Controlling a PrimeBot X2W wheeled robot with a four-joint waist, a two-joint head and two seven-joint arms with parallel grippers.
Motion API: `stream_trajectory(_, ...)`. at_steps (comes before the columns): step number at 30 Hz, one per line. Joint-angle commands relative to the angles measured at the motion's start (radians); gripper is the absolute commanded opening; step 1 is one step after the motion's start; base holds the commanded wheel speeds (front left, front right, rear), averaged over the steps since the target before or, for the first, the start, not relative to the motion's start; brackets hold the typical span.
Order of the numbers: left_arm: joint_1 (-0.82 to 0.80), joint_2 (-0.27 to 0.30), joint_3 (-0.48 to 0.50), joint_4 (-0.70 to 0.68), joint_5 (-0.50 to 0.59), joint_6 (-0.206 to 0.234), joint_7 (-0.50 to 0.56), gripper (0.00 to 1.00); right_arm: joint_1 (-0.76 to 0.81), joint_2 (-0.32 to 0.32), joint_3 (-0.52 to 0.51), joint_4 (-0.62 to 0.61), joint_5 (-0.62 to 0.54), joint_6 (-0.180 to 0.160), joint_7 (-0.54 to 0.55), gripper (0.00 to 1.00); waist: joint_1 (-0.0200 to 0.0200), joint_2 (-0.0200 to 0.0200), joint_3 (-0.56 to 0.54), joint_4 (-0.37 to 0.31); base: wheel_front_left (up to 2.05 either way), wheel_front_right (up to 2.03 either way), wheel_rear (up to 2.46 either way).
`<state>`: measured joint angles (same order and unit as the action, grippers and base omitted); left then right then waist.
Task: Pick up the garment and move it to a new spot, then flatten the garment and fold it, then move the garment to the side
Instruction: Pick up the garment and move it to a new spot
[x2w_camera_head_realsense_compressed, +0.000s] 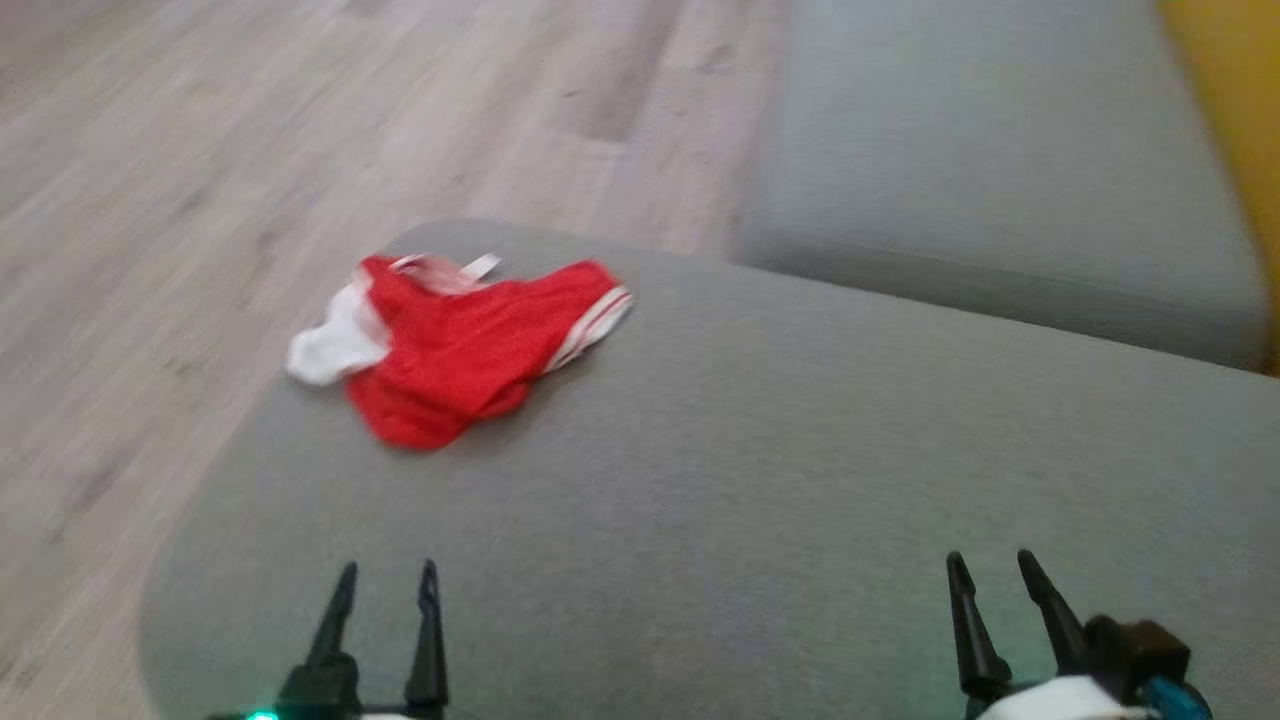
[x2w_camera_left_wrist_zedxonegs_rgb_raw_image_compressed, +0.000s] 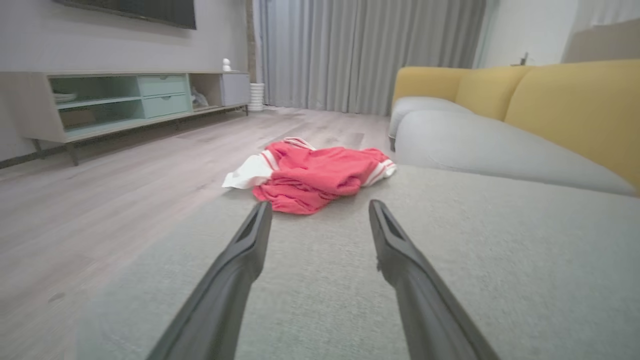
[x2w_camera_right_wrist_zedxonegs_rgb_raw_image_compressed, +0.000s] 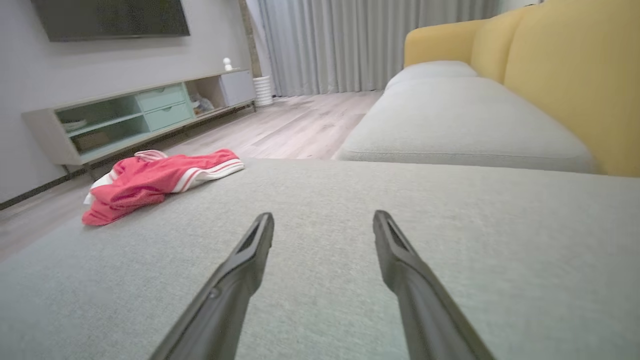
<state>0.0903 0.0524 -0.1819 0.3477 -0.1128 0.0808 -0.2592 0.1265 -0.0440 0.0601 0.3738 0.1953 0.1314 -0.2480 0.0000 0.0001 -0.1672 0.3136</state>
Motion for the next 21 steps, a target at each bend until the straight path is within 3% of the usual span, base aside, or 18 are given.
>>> stream_trajectory(1,-0.053,-0.001,0.046,-0.050,0.009,0.008,-0.003,1.00,-0.082,-0.006,0.023,-0.036,-0.009,-0.001,-0.014,1.00,0.0000,-0.0001,0.075,0.106,0.00,0.00,0.00)
stream_trajectory(7,-0.039,-0.002,0.120,-0.166,-0.004,0.057,-0.003,1.00,-0.150,-0.025,0.004,-0.017,-0.037,-0.001,-0.014,1.00,0.0000,-0.0001,0.158,0.175,0.00,0.00,0.00)
stream_trajectory(11,-0.047,-0.002,0.152,-0.221,-0.011,0.066,-0.003,1.00,-0.167,-0.059,-0.024,-0.009,-0.038,-0.001,-0.014,1.00,0.0000,-0.0001,0.187,0.197,0.00,0.00,0.00)
stream_trajectory(18,-0.270,0.012,0.152,-0.209,0.013,-0.012,-0.003,1.00,-0.145,-0.146,-0.111,-0.057,-0.071,-0.001,-0.014,1.00,0.0000,-0.0001,0.279,0.226,0.00,0.00,0.00)
stream_trajectory(21,-0.447,0.030,0.130,-0.120,0.020,-0.064,-0.003,1.00,-0.159,-0.203,-0.131,-0.098,-0.095,-0.001,-0.014,1.00,0.0000,-0.0001,0.362,0.191,0.00,0.00,0.00)
